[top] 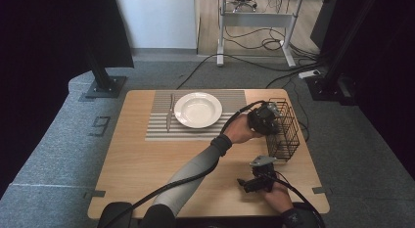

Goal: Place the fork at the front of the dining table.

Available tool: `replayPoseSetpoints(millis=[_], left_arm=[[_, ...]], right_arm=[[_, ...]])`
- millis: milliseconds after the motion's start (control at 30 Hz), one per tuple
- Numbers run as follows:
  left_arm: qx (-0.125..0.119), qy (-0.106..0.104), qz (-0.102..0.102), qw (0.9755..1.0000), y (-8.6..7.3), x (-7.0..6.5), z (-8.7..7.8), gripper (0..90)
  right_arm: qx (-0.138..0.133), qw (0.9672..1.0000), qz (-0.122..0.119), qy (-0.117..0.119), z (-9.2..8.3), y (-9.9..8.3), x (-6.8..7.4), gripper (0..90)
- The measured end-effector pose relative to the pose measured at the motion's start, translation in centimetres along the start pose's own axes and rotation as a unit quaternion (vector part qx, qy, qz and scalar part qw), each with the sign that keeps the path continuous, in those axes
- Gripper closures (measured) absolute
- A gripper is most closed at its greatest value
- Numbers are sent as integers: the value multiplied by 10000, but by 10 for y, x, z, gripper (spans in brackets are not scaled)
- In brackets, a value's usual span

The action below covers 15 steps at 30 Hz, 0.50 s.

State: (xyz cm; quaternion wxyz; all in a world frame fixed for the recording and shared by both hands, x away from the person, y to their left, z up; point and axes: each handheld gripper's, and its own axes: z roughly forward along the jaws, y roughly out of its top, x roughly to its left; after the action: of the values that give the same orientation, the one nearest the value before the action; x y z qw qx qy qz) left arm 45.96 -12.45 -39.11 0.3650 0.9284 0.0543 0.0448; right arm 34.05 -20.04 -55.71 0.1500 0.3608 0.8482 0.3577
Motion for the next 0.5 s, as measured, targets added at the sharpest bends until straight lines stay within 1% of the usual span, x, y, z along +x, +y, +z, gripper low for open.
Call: replayPoseSetpoints(millis=[133,267,500], left_arm=[[48,16,-6,10000,1,-1,-1,770],[7,36,-15,10000,3,0,-5,772],[-75,135,7,9999,7,1,-20,773]], right_arm=[[-1,10000,-1,0,0,0,0,0],[7,10000,-1,4,0,0,0,0],[-3,10000,-1,7,0,0,0,0]])
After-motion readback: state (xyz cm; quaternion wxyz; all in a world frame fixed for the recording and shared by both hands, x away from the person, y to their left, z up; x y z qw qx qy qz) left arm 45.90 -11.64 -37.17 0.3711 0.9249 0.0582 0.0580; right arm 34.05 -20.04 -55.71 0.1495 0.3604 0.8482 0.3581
